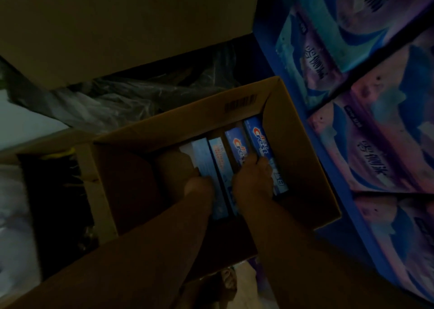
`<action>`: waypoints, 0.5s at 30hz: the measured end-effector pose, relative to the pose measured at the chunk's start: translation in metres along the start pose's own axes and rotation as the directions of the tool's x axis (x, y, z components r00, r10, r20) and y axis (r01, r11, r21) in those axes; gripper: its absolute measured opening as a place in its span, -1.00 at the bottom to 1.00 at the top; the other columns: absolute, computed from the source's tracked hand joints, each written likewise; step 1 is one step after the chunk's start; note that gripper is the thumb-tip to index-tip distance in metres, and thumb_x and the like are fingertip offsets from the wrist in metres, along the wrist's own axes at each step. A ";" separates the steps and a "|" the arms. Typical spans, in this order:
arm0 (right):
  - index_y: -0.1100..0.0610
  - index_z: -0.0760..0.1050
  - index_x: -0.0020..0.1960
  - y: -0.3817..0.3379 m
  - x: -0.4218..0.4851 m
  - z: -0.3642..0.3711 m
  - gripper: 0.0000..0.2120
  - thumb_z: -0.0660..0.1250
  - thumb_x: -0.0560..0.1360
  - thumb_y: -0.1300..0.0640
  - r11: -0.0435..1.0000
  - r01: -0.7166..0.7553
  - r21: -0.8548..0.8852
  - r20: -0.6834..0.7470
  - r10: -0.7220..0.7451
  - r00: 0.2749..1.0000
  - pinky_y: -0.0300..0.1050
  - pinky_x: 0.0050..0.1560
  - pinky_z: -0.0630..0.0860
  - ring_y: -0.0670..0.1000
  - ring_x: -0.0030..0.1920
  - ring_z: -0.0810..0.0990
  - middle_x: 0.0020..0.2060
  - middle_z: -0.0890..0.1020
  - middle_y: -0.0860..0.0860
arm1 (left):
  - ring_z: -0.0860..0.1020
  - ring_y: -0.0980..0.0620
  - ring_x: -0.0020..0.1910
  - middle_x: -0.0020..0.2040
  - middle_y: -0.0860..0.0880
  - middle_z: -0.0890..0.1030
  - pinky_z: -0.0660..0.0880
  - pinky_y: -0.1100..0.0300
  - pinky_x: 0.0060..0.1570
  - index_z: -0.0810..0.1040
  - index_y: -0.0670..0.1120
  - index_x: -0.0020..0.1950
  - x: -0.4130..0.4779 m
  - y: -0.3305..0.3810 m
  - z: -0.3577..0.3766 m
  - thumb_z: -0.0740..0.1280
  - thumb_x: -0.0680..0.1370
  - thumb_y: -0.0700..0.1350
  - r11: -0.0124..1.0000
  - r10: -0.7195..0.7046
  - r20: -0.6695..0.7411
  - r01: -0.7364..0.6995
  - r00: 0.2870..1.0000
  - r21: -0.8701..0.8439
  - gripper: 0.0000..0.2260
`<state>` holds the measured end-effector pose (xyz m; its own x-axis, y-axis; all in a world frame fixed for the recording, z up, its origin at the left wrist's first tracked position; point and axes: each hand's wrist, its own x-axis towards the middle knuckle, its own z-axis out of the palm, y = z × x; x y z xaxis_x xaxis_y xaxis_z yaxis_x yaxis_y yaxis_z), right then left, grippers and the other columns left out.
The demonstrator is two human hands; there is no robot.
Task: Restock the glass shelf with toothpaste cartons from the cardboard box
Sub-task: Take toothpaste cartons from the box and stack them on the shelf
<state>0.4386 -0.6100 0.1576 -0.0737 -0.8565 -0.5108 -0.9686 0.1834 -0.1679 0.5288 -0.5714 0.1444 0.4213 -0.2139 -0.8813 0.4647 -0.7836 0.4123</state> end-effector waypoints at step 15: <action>0.17 0.37 0.32 -0.001 0.008 0.003 -0.31 0.58 0.28 0.14 0.863 -0.137 0.486 0.349 -0.048 0.936 -0.10 0.08 0.53 0.04 0.07 0.56 0.17 0.56 0.06 | 0.55 -0.21 0.16 0.21 -0.16 0.58 0.45 -0.19 0.25 0.57 -0.09 0.23 0.009 0.000 -0.021 0.33 0.53 0.12 0.982 -0.079 0.252 0.119 0.965 -0.150 -0.62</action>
<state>0.4398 -0.6156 0.1507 0.0604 -0.6417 -0.7646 -0.7102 0.5106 -0.4846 0.5492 -0.5609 0.1411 0.1738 -0.2913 -0.9407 0.6229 -0.7073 0.3341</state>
